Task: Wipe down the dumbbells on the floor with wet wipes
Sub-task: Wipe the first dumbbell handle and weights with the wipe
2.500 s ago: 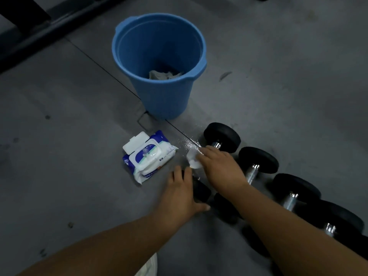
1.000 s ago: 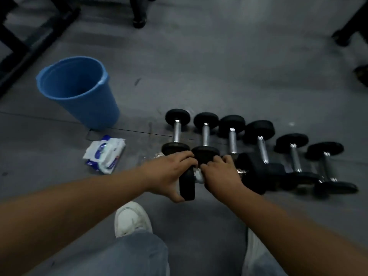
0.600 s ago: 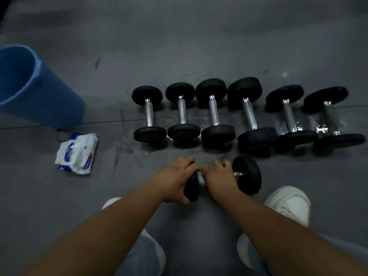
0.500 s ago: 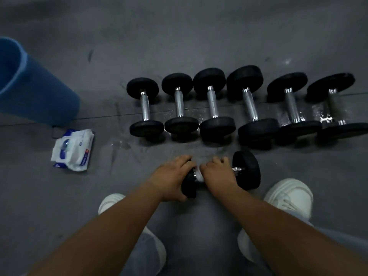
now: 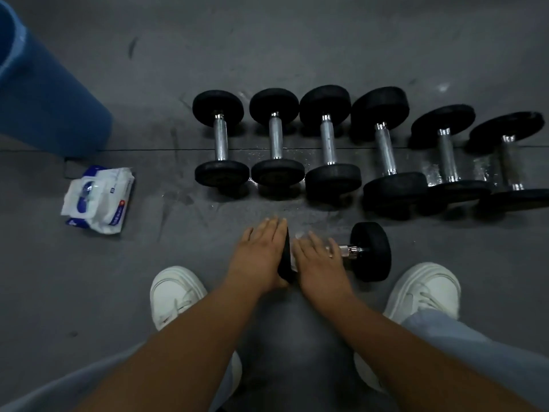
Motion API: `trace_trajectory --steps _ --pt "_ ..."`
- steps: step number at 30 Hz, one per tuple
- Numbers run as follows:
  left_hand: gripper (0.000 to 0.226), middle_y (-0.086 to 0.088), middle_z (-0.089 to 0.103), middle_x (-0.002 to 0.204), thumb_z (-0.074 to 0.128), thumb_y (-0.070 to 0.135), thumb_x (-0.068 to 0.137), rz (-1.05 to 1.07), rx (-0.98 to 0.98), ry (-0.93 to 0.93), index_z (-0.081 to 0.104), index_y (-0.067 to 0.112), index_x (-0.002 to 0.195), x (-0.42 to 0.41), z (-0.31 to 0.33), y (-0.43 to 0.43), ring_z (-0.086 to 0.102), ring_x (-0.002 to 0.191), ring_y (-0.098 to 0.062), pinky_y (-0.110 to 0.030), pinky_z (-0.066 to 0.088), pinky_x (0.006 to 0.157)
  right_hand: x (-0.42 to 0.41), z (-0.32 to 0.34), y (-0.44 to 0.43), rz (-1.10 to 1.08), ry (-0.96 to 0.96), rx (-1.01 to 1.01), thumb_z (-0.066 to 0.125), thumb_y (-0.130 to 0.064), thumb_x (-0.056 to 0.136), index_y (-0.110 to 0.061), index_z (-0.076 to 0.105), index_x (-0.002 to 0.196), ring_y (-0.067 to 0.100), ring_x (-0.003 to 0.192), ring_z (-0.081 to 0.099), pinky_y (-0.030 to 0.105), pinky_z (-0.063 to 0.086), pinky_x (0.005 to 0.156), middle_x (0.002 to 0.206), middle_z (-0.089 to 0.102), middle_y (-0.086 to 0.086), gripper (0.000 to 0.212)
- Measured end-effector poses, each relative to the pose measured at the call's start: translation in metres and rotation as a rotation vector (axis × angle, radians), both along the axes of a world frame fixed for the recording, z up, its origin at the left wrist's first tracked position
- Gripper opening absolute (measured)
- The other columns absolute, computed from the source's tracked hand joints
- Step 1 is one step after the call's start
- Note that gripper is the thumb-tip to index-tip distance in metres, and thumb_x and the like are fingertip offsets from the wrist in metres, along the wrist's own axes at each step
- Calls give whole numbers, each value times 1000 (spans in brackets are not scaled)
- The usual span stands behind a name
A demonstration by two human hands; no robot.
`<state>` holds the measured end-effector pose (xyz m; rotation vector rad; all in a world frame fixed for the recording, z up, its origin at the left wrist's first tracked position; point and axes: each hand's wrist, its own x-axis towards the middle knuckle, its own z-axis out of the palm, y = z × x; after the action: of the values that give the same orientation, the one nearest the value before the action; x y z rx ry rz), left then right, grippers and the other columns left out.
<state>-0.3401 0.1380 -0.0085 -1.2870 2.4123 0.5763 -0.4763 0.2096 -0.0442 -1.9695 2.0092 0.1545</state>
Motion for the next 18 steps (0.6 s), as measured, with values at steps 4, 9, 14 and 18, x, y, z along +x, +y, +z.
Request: trace_trajectory --steps 4,9,14,18 --pt "109 0 28 155 77 52 63 2 -1 10 19 19 149 -3 0 -10 18 148 -18 -44 16 120 14 7 7 -50 -1 29 44 -23 79 -9 55 131 26 133 44 51 21 106 136 55 8 56" --pt "108 0 28 154 78 54 63 -4 18 -13 20 19 148 -4 2 -10 21 146 -18 -45 15 120 11 8 13 14 50 52 46 -24 83 -11 49 139 30 139 37 57 26 108 144 48 6 58" --pt "111 0 25 156 79 53 64 -20 77 -40 17 20 150 -5 7 -15 20 147 -18 -47 11 120 20 16 8 -91 -4 117 58 -25 83 -11 44 143 32 141 32 59 24 111 148 44 7 64" --pt "112 0 27 155 79 57 63 -34 92 -59 19 19 150 -9 10 -20 24 145 -18 -47 12 120 13 17 12 -18 18 84 43 -23 87 -11 41 145 32 143 28 59 20 112 150 40 7 59"
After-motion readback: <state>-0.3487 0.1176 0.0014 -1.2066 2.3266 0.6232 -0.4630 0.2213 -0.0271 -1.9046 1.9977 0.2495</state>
